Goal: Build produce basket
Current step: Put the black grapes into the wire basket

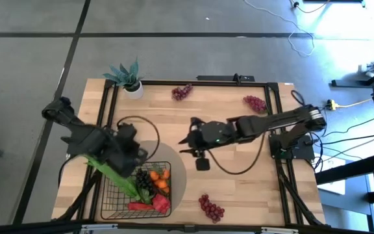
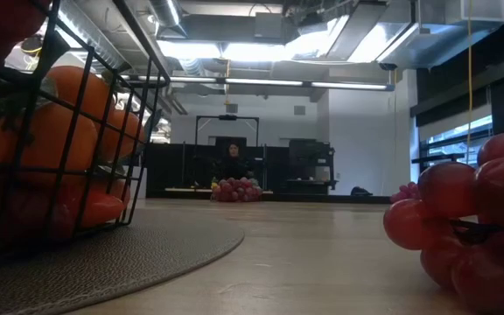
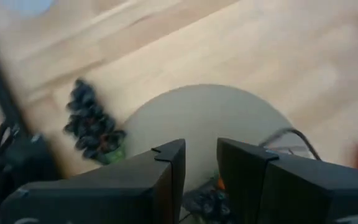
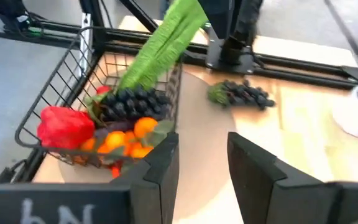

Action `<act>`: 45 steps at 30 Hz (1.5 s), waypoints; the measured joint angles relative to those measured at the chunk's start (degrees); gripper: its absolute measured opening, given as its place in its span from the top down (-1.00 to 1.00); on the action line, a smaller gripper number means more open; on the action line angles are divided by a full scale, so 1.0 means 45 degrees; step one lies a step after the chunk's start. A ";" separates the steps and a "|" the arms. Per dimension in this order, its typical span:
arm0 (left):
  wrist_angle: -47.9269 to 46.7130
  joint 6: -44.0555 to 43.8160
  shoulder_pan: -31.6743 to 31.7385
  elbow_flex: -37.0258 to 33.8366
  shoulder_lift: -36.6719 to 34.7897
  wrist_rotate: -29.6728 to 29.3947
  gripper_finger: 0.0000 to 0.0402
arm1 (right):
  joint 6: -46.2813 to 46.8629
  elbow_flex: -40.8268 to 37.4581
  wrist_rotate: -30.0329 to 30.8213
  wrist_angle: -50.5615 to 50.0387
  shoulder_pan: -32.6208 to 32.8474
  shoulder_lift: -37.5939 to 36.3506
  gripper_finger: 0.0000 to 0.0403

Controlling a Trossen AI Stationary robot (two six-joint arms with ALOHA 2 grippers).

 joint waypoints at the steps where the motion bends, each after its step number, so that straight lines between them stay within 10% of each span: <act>1: -0.0122 -0.0206 0.0372 0.0000 0.0000 0.0397 0.59 | 0.0000 0.0000 0.0131 -0.0295 -0.0020 -0.0218 0.40; 22: 0.2246 0.3211 0.7198 -0.4127 0.0000 0.6638 0.59 | 0.5234 0.0005 -0.0254 -1.0434 -0.2418 -0.4435 0.40; 45: 0.4018 0.3136 0.9519 -0.7789 0.0010 0.4203 0.59 | 0.4445 0.0002 0.0411 -1.0862 -0.4047 -0.4246 0.40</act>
